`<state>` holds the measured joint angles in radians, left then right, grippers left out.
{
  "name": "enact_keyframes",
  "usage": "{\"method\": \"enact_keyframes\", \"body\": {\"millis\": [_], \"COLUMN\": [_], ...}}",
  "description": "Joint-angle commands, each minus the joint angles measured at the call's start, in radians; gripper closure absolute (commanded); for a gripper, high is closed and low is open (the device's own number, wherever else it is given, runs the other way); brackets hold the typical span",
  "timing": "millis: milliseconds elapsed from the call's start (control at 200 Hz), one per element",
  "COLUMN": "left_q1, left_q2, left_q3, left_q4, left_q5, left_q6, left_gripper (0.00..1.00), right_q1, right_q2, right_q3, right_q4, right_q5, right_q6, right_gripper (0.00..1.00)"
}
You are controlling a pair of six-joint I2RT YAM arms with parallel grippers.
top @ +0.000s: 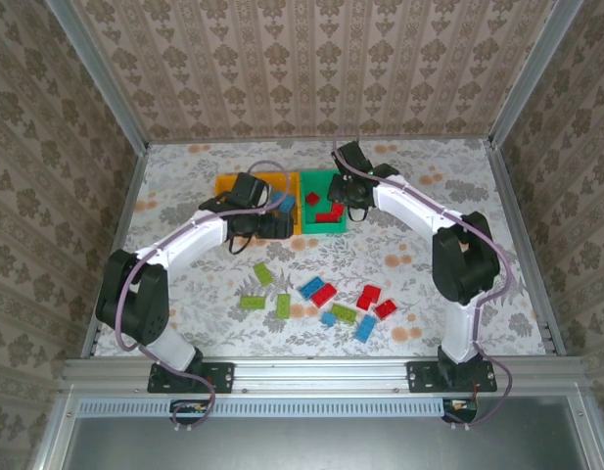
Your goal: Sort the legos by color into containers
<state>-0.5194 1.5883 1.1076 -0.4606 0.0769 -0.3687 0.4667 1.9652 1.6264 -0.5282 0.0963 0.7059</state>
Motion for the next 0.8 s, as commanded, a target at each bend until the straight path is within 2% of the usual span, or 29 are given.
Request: {"method": "enact_keyframes", "body": {"millis": [0,195,450,610,795], "left_q1": [-0.002,-0.008,-0.008,-0.010,-0.016], "left_q2": [-0.035,-0.048,-0.036,-0.009,0.048], "left_q3": [-0.034,-0.092,-0.167,-0.151,-0.108], "left_q4": [-0.051,-0.174,-0.182,-0.193,-0.232], "left_q5": [-0.052,-0.047,0.039,0.065,0.090], "left_q6": [-0.015,-0.183,-0.342,-0.376,-0.393], "left_gripper": [0.00,0.00,0.00,0.00,0.04], "right_q1": [-0.007,-0.008,-0.008,-0.008,-0.002], "right_q2": [0.073,0.174,0.259,0.276,0.213], "right_q3": [0.089,0.205,0.297,0.317,0.246], "right_q4": [0.022,0.005,-0.004,-0.004,0.037], "right_q5": [-0.016,0.020,0.050,0.043,0.015], "right_q6": [-0.021,-0.026,-0.027,-0.037,-0.035], "right_gripper": [0.64,0.60,0.51,0.41,0.24]}}
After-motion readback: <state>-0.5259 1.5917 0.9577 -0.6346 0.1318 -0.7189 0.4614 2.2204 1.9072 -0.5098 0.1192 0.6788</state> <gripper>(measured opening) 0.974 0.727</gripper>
